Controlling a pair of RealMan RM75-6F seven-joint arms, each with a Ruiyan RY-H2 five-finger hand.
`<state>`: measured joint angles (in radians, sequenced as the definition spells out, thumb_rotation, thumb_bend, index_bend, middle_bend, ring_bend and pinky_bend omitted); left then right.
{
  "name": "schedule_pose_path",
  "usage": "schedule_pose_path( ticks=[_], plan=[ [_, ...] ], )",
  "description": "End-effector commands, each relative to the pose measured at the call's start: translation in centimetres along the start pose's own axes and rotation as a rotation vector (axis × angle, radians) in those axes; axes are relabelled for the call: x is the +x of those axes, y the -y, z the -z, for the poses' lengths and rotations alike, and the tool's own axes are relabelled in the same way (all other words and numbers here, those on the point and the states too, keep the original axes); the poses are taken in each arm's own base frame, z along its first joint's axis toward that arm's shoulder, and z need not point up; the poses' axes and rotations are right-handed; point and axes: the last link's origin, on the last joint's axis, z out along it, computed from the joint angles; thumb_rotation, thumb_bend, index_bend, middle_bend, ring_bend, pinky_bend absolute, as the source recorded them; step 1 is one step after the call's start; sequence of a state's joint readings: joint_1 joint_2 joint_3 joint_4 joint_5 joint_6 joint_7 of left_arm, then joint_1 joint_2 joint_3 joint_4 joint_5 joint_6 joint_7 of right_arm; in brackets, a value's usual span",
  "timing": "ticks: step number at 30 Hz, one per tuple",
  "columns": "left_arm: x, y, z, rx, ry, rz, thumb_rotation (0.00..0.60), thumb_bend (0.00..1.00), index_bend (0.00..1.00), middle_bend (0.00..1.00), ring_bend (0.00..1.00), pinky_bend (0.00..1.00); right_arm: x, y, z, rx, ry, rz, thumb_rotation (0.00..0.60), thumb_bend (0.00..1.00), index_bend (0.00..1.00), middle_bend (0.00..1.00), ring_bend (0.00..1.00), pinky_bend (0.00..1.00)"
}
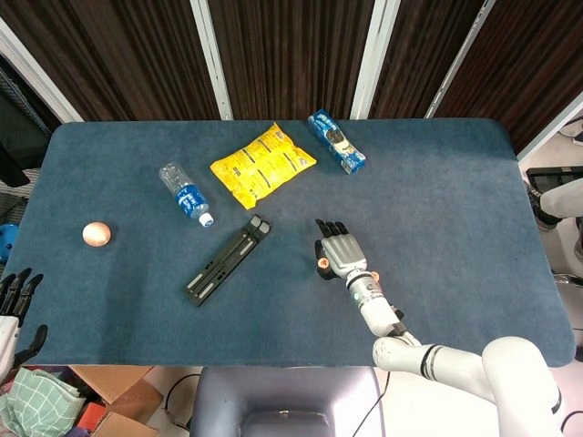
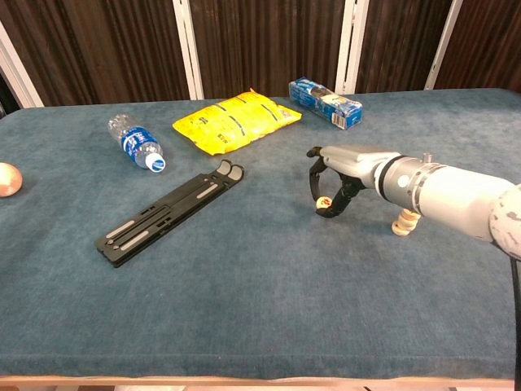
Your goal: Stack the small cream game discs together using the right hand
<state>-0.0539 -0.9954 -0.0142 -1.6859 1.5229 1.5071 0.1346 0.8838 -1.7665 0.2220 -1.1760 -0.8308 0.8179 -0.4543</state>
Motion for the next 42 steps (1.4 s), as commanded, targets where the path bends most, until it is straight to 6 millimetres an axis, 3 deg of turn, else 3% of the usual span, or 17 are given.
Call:
schedule_pose_path(
  ticks=[1, 10, 15, 22, 35, 38, 42],
  plan=[
    [0.0, 0.0, 0.0, 0.001, -0.002, -0.001, 0.600, 0.43, 0.01, 0.00, 0.00, 0.13, 1.2, -0.7, 1.9, 0.036, -0.034, 0.043, 0.600, 0.44, 0.65, 0.03, 0.00, 0.00],
    [-0.4, -0.3, -0.3, -0.004, 0.011, -0.006, 0.600, 0.43, 0.01, 0.00, 0.00, 0.13, 3.7, -3.4, 8.9, 0.122, -0.079, 0.129, 0.600, 0.44, 0.64, 0.03, 0.00, 0.00],
    [-0.5, -0.3, -0.4, -0.002, 0.018, -0.006, 0.600, 0.43, 0.01, 0.00, 0.00, 0.13, 3.7, -5.8, 11.1, 0.097, -0.069, 0.135, 0.600, 0.44, 0.64, 0.03, 0.00, 0.00],
    [-0.6, -0.3, -0.5, 0.000, 0.023, -0.007, 0.600, 0.43, 0.01, 0.00, 0.00, 0.13, 2.9, -8.3, 10.7, 0.044, -0.031, 0.154, 0.600, 0.44, 0.64, 0.03, 0.00, 0.00],
    [-0.5, -0.3, -0.4, 0.002, 0.020, -0.004, 0.600, 0.43, 0.01, 0.00, 0.00, 0.13, 3.0, -8.7, 9.3, 0.036, -0.042, 0.121, 0.600, 0.44, 0.62, 0.03, 0.00, 0.00],
    [-0.5, -0.3, -0.4, 0.000, 0.020, -0.004, 0.600, 0.43, 0.01, 0.00, 0.00, 0.13, 3.1, -9.0, 9.6, 0.030, -0.045, 0.113, 0.600, 0.44, 0.56, 0.03, 0.00, 0.00],
    [-0.6, -0.3, -0.4, 0.002, 0.023, -0.007, 0.600, 0.43, 0.01, 0.00, 0.00, 0.13, 3.2, -10.3, 11.9, -0.004, -0.026, 0.086, 0.600, 0.34, 0.27, 0.00, 0.00, 0.00]
  ],
)
